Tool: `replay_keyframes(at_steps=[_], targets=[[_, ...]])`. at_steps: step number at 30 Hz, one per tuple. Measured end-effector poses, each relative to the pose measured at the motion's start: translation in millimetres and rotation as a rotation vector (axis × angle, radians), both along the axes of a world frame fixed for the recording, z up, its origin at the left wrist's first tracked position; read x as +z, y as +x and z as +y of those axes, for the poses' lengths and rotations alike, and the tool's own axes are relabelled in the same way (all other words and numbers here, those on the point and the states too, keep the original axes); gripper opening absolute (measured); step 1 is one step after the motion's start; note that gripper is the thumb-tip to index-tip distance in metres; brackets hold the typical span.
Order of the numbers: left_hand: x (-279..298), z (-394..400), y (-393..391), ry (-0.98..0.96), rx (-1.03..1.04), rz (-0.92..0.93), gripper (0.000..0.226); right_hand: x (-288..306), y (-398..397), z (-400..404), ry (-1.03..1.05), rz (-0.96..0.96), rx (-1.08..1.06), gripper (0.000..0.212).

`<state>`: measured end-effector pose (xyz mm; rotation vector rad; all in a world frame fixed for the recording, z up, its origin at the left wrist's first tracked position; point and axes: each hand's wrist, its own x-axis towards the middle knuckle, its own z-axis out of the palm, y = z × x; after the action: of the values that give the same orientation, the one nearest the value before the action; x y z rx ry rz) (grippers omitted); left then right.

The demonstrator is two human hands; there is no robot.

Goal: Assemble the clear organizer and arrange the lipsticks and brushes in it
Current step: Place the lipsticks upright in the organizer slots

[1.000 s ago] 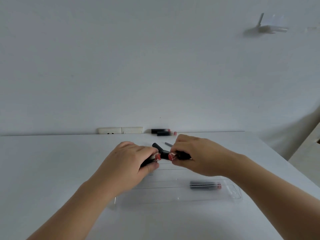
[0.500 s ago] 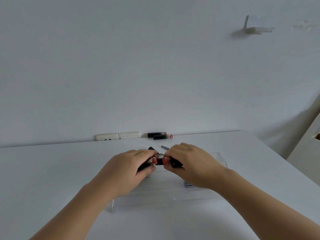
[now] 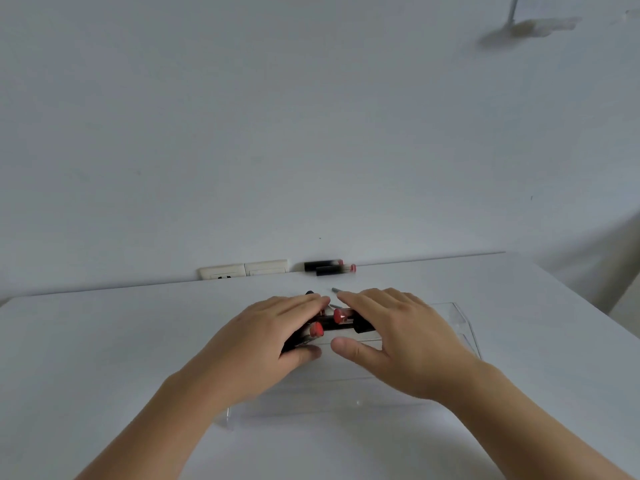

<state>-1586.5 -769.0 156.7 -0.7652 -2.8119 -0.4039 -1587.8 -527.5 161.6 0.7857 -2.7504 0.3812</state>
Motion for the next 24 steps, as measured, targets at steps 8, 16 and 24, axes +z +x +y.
replay_keyframes(at_steps=[8, 16, 24], targets=[[-4.0, -2.5, -1.4, 0.012, 0.008, 0.013, 0.089, -4.5, 15.9, 2.0, 0.022, 0.023, 0.005, 0.063], [-4.9, 0.3, 1.7, -0.005, 0.000, 0.053, 0.087, -8.1, 21.5, -4.0, 0.099, 0.008, -0.029, 0.069], [-8.3, 0.1, 3.5, 0.085, 0.037, 0.060, 0.078, -13.0, 17.6, -5.4, -0.040, 0.145, -0.070, 0.049]])
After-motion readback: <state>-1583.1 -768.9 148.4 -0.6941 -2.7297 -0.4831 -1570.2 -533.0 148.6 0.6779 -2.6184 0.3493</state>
